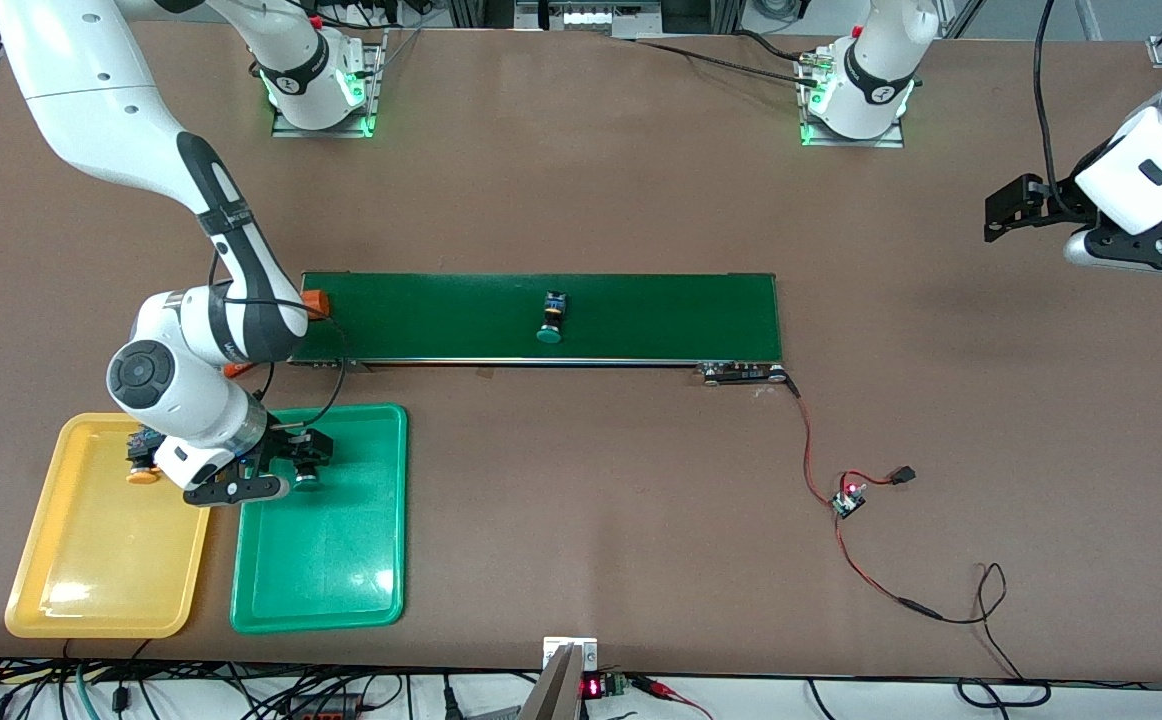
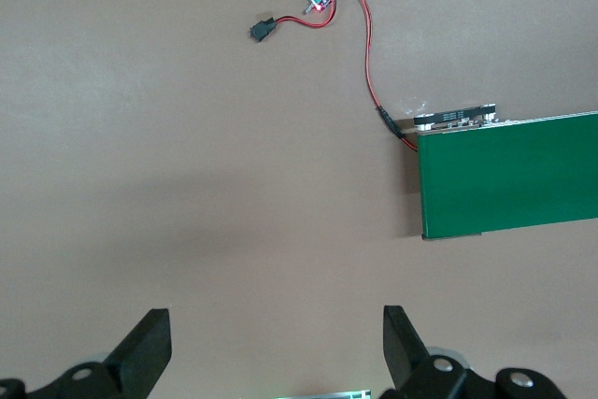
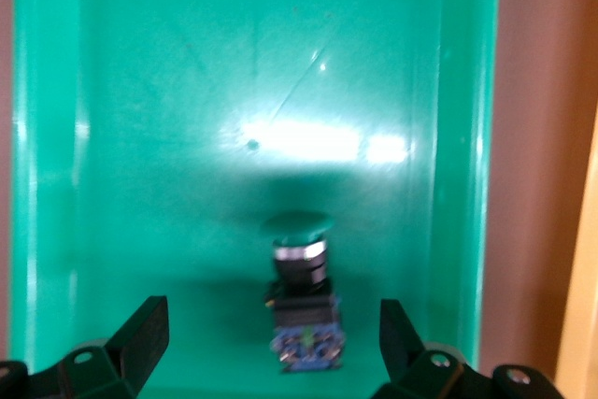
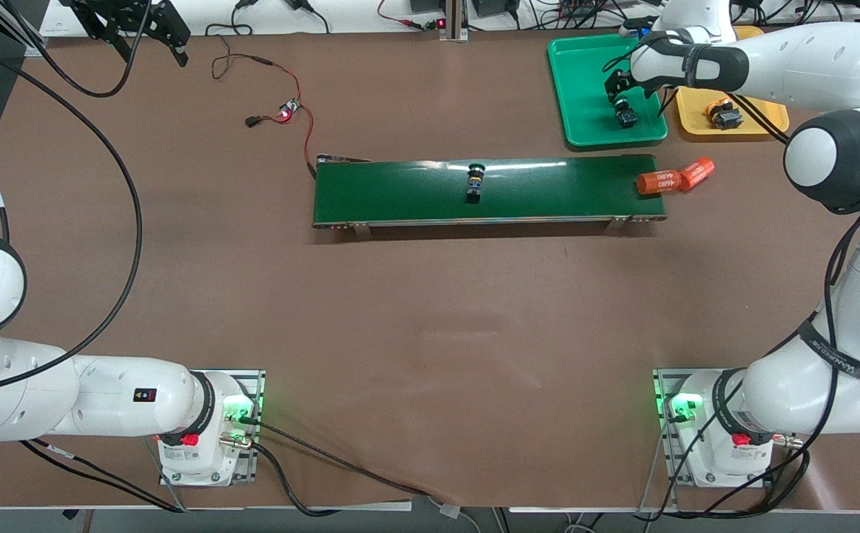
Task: Sort buttons by color to trays
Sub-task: 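Open the right gripper to drop the green button into the tray, then move the right gripper to the belt and grasp the second green button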
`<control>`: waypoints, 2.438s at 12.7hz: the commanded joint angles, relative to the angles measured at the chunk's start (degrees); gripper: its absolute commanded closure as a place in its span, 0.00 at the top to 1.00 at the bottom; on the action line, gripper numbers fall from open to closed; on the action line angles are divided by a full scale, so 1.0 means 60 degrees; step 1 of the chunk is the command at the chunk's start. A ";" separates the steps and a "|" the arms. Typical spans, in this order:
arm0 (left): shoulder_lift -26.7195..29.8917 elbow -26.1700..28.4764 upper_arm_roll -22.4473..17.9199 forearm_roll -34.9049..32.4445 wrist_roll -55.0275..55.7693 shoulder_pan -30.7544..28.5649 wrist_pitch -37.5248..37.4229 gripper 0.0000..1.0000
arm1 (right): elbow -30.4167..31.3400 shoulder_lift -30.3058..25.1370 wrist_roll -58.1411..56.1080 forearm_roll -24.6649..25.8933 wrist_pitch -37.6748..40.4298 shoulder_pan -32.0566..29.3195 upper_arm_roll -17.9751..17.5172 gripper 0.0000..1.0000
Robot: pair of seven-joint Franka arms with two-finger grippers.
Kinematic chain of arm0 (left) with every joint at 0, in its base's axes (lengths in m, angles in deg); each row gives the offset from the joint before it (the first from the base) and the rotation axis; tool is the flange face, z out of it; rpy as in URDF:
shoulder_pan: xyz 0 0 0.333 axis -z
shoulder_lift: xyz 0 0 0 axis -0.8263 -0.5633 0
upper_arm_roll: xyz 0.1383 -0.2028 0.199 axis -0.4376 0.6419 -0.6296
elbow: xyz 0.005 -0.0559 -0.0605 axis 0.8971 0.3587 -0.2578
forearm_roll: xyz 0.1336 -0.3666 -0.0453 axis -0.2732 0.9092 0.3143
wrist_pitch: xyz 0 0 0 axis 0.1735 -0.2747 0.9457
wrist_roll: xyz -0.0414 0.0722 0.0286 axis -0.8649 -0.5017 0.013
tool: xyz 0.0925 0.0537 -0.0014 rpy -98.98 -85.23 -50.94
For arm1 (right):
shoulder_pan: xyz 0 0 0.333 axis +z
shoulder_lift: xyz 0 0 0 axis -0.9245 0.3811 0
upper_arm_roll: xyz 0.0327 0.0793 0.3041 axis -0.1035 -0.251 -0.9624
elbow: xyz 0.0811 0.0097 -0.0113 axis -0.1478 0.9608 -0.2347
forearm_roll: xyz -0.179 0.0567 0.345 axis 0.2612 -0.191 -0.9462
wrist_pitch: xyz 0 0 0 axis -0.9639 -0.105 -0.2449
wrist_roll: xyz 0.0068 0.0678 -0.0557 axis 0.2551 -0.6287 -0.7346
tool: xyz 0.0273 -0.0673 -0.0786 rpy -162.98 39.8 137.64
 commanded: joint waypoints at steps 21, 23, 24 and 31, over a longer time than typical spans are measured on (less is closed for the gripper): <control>-0.0180 -0.0343 -0.0031 0.0061 0.0066 -0.0008 -0.0263 1.00 | 0.3568 -0.2773 0.7270 0.1118 0.0741 0.2840 -0.2359 1.00; -0.0501 -0.0575 -0.0133 0.0031 0.0008 -0.0080 -0.0190 1.00 | 0.3553 -0.2626 0.7299 0.1222 0.0639 0.2840 -0.2359 1.00; -0.0618 -0.0664 -0.0133 0.0104 -0.0065 -0.0327 -0.0190 1.00 | 0.3553 -0.2553 0.7299 0.1237 0.0595 0.2840 -0.2359 1.00; -0.0664 -0.0797 -0.0001 0.0163 -0.0096 -0.0432 -0.0438 1.00 | 0.3539 -0.2273 0.7255 0.1808 0.0389 0.2723 -0.2329 0.46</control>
